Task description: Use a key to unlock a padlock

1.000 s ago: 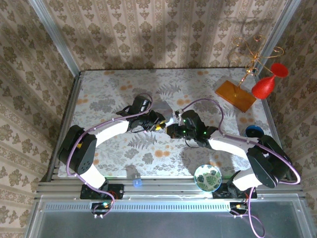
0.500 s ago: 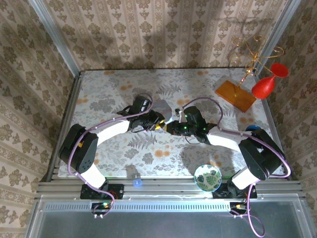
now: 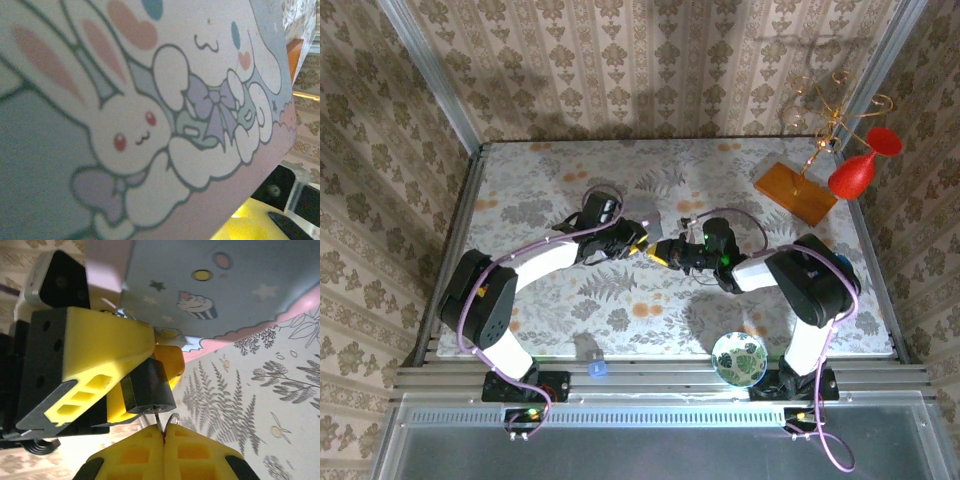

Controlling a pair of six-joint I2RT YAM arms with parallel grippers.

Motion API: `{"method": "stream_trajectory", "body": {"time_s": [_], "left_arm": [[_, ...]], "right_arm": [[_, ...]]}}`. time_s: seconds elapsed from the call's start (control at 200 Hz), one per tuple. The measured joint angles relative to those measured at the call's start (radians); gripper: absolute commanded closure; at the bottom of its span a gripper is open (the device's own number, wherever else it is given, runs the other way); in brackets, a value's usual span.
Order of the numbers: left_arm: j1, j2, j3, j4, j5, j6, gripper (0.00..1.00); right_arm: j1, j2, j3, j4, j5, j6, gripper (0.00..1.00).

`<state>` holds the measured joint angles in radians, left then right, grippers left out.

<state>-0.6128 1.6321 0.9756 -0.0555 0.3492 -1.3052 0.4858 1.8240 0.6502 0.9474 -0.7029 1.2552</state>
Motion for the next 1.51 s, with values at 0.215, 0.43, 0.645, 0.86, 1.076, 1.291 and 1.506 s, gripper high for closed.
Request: {"method": "stream_trajectory", "body": {"time_s": [0.215,0.43,0.645,0.86,1.076,1.291,1.506], "left_arm": [[0.009,-0.004,-0.019,0.032,-0.022,0.001,1.00],[0.013,-0.015,-0.024,0.056,-0.021,0.001,1.00],[0.012,-0.016,-0.031,0.056,-0.013,0.000,1.00],[0.001,-0.016,-0.033,0.052,0.025,0.000,1.00],[-0.016,-0.013,-0.033,0.047,0.056,0.000,1.00],[-0.043,0.016,-0.033,0.015,0.058,0.019,1.00],[-0.056,0.040,-0.033,0.000,0.052,0.040,1.00]], "right_arm": [[-0.005,0.116,0.000,0.232,-0.044,0.174,1.00],[-0.010,0.119,0.000,0.272,-0.045,0.221,1.00],[-0.010,0.104,0.000,0.214,-0.035,0.180,0.76],[-0.005,-0.021,0.000,-0.061,0.023,0.027,0.64],[-0.004,-0.179,0.001,-0.356,0.134,-0.136,0.55],[-0.005,-0.295,0.001,-0.564,0.248,-0.255,0.51],[-0.005,-0.380,0.003,-0.718,0.344,-0.347,0.46]]}}
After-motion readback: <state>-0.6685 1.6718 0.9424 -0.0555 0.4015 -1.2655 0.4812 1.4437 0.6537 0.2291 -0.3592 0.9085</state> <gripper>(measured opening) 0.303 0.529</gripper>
